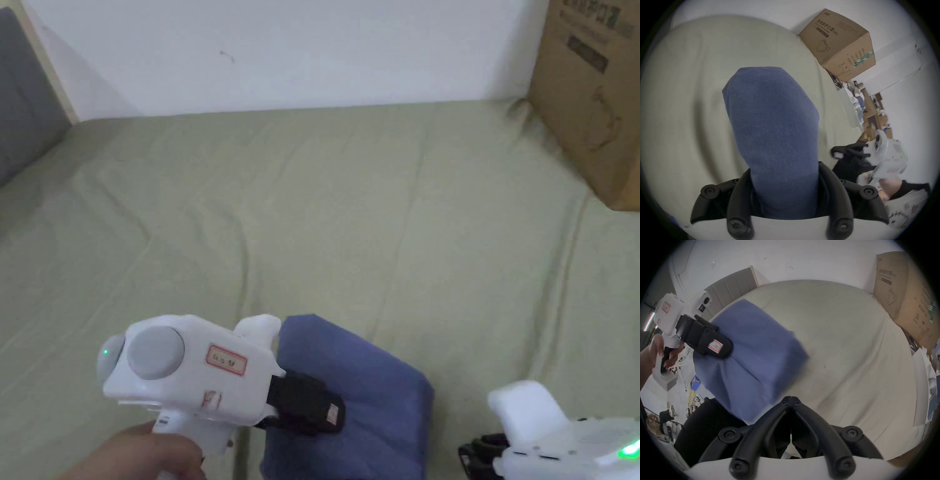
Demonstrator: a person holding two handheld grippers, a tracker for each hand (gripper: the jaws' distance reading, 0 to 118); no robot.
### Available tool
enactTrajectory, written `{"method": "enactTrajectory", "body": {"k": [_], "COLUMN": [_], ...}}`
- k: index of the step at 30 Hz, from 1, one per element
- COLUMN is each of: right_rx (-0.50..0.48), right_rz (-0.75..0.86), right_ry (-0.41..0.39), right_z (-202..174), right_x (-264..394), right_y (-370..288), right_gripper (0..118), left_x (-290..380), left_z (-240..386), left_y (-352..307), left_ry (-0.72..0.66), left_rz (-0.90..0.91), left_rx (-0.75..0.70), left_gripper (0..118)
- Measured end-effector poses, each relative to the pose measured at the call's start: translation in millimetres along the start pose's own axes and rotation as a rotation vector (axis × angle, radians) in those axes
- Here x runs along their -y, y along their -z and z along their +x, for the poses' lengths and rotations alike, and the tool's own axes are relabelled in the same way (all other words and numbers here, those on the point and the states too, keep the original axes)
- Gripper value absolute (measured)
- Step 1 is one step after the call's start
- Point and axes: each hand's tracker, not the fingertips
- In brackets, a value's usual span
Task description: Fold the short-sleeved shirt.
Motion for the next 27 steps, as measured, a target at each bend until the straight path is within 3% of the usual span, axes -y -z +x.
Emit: {"method": "enactTrajectory", "body": {"k": [6, 10, 12, 15, 16, 18, 19, 20, 25, 27], "right_rx": [0.013, 0.021, 0.024, 0.032, 0.034, 0.041, 0.041, 0.039, 0.053, 0.062], "right_rz": [0.011, -0.022, -0.046, -0.078, -0.087, -0.102, -0.104, -0.105, -0.053, -0.004], "right_ry": [0.051, 0.068, 0.053, 0.027, 0.025, 0.031, 0.031, 0.028, 0.025, 0.053], "right_z": [-12.2, -24.1, -30.4, -39.3, -40.9, -44.5, -45.6, -46.7, -47.1, -44.1], "right_x": [-5.2, -9.2, -11.6, -15.9, -17.5, -21.4, -23.2, -25.3, -33.7, -36.1], "right_y": [-10.8, -4.4, 0.7, 8.8, 10.7, 12.5, 12.4, 12.2, 9.3, 3.7], "right_gripper": [0, 0, 0, 0, 0, 0, 0, 0, 0, 0], "left_x": [-11.7, -14.3, -12.7, -8.2, -6.7, -6.4, -7.6, -8.9, -6.8, -3.1], "left_z": [-105.7, -184.3, -227.2, -283.3, -289.3, -306.4, -313.1, -317.8, -292.2, -260.0], "left_y": [-95.7, -122.0, -128.3, -128.6, -128.4, -132.1, -136.0, -144.2, -190.8, -206.7], "left_ry": [0.024, 0.030, -0.004, 0.032, 0.030, 0.020, -0.005, -0.030, -0.105, -0.136], "left_rz": [-0.013, -0.129, -0.203, -0.229, -0.237, -0.203, -0.185, -0.162, 0.032, 0.194], "left_rx": [-0.415, -0.903, -1.029, -1.079, -1.063, -1.135, -1.176, -1.191, -1.248, -1.183], "left_gripper": [37, 37, 37, 40, 49, 81, 105, 113, 114, 114]}}
